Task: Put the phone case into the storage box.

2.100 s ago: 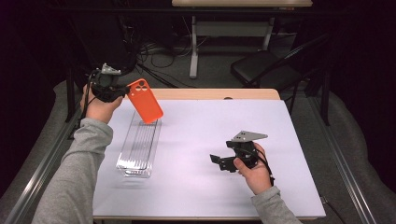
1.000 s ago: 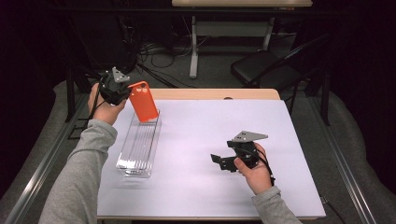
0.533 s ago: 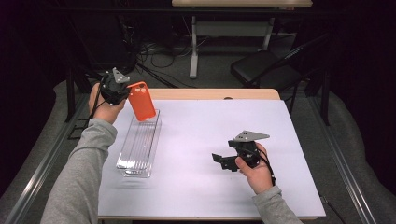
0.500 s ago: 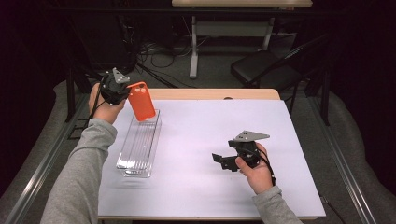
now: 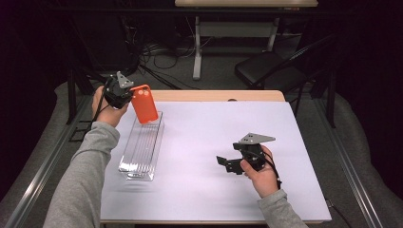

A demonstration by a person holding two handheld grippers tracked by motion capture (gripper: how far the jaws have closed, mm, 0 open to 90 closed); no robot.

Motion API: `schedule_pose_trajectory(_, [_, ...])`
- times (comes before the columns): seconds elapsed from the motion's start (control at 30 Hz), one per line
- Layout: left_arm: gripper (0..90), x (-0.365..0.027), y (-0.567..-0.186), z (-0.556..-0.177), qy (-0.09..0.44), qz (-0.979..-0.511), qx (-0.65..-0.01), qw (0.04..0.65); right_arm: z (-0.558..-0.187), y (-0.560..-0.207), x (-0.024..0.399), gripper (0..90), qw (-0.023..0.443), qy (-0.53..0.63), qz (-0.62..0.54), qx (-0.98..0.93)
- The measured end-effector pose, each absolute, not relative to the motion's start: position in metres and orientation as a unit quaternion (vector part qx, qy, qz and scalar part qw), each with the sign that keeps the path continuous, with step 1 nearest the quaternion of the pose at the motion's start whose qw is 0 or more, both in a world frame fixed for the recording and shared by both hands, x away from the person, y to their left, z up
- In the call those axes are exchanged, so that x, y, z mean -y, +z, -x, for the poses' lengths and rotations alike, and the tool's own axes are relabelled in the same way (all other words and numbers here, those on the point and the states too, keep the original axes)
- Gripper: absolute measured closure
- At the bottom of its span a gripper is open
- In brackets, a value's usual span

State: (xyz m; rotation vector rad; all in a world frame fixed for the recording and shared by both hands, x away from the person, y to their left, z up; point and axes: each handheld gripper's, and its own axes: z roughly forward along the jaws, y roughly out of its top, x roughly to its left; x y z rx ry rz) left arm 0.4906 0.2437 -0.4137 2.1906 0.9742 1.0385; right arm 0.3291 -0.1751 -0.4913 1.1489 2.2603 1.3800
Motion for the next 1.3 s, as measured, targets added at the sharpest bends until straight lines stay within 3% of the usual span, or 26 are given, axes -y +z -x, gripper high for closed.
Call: schedule_pose_trajectory(1.3, [80.6, -0.228, -0.447, -0.49, 0.404, -0.835, -0.275, 0.253, -0.328, -0.492, 0.177, 15.0, 0.129, 0.474, -0.4, -0.773])
